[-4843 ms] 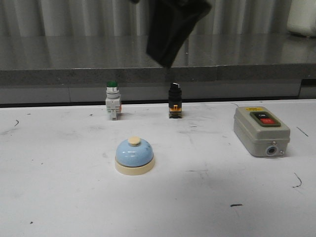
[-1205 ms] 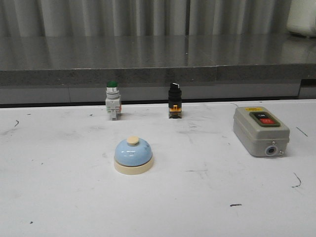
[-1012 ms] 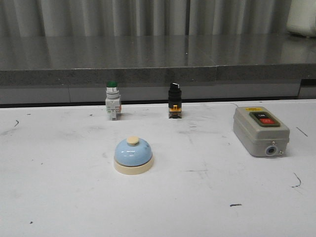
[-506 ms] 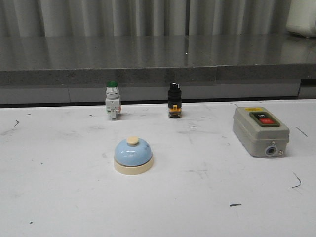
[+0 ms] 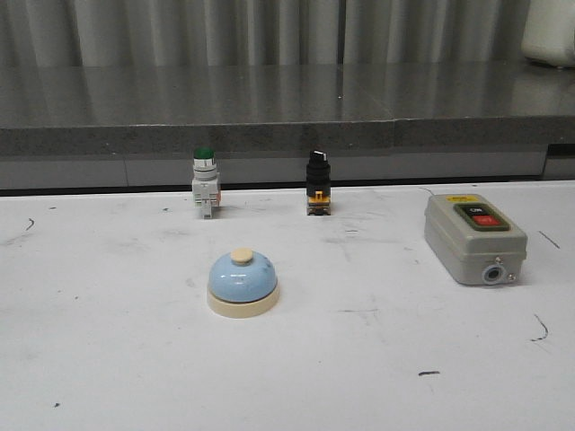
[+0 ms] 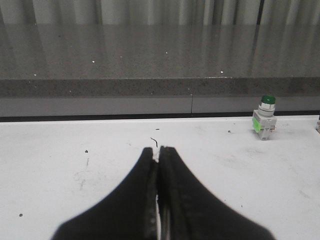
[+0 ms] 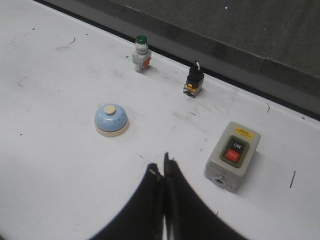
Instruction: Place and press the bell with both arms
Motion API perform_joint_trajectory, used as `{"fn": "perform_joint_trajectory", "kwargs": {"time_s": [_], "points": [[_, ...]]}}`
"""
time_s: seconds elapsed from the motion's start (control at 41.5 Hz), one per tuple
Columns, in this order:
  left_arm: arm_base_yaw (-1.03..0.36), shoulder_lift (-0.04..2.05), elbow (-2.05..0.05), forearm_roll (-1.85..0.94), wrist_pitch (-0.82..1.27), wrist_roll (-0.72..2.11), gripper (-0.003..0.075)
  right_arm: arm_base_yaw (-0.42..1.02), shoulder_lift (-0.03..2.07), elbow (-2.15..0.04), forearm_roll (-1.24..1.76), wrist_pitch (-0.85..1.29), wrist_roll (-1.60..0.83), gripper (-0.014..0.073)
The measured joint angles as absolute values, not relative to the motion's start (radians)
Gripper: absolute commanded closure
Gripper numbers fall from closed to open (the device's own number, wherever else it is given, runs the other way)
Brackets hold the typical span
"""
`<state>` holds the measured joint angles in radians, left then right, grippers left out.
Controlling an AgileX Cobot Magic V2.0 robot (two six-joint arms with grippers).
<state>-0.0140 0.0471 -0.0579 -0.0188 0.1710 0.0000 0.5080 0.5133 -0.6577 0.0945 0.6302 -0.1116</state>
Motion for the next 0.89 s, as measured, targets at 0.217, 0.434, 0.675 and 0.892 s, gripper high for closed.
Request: {"fn": "perform_joint_trajectory", "kwargs": {"time_s": [0.217, 0.434, 0.675, 0.892], "points": [[0.032, -0.005, 0.004, -0.019, 0.061, 0.0, 0.074, 0.508, 0.513, -0.658, 0.095, 0.63, -0.112, 0.0661], [0.041, -0.005, 0.004, -0.019, 0.061, 0.0, 0.074, 0.508, 0.513, -0.658, 0.092, 0.63, -0.112, 0.0661], [0.032, -0.005, 0.004, -0.019, 0.061, 0.0, 0.074, 0.508, 0.513, -0.658, 0.09, 0.63, -0.112, 0.0661], [0.032, -0.005, 0.004, -0.019, 0.061, 0.0, 0.074, 0.508, 0.513, -0.658, 0.09, 0.63, -0.112, 0.0661]]}}
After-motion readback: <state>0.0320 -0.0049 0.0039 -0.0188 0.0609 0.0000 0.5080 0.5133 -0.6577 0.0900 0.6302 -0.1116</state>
